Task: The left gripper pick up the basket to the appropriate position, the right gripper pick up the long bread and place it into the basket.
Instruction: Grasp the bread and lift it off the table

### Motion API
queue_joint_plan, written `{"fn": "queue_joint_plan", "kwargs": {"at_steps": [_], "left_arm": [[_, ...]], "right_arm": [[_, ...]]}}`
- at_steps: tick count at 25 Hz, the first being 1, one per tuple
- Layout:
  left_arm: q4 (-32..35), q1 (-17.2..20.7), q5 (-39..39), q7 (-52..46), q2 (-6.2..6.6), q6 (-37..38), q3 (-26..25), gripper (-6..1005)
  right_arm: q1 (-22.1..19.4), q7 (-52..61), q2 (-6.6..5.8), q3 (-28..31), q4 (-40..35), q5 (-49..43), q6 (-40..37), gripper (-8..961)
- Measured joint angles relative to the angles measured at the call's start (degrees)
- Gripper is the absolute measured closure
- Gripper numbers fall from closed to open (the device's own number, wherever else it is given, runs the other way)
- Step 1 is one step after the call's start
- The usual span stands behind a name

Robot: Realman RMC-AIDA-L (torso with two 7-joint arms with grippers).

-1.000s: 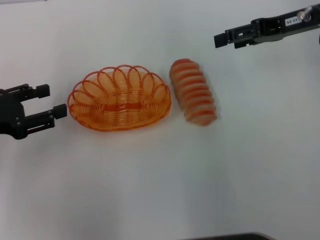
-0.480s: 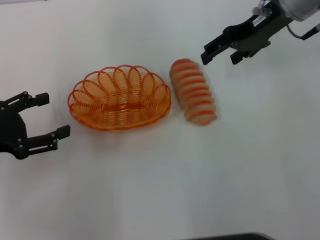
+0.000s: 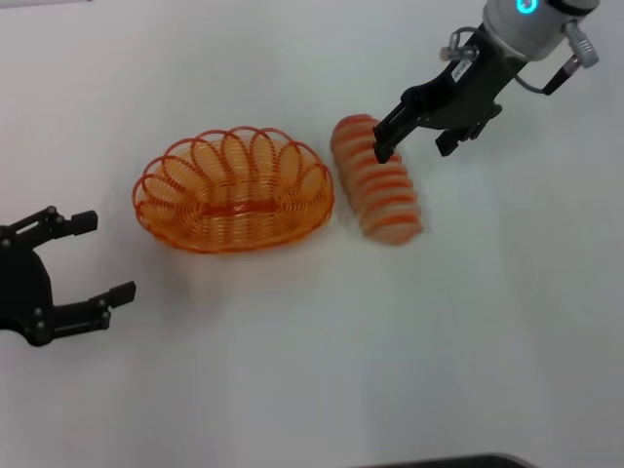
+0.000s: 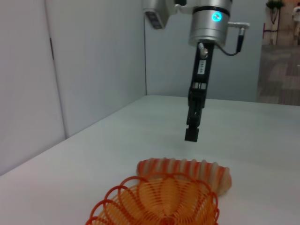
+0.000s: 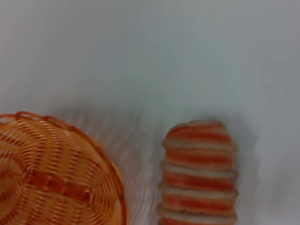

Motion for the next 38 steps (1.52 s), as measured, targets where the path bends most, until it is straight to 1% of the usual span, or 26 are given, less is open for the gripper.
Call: {"fn": "queue_joint_plan", "kwargs": {"at_steps": [4,9,14,24,32,38], "left_arm": [[-0.19,0.56,0.01,1.21,-0.13,1.33,0.03,123],[-1.37,0.6,0.42,1.79,-0.17,1.75,0.23,122],[-2.39,0.63,0.47,1.97,-0.25,1.79,0.48,121],[-2.68,1.18,0.56,2.14,-0.25,1.8,0.51,121],[-3.06,1.47,0.56,2.74,-0.25,1.8,0.34,121],[-3.06,1.57,0.55,2.74,-0.25,1.61,0.26,122]], "right_arm": [[0.58,0.75,0.24,-2.27,3.11,-0.07,2.82,44],[1.4,0.79,1.32,-4.56,5.78,-0.12,6.51,47],[1.77,0.71,2.39,-5.53,6.12,-0.15,8.62,51],[2.66,0.69,2.76,-6.12,10.41,0.42,13.78,57],[3.31,0.33,3.15,-6.13,11.6,0.74,15.77,63],[3.63,0.17,3.18,-6.13,13.19,1.28,17.25,67]]}}
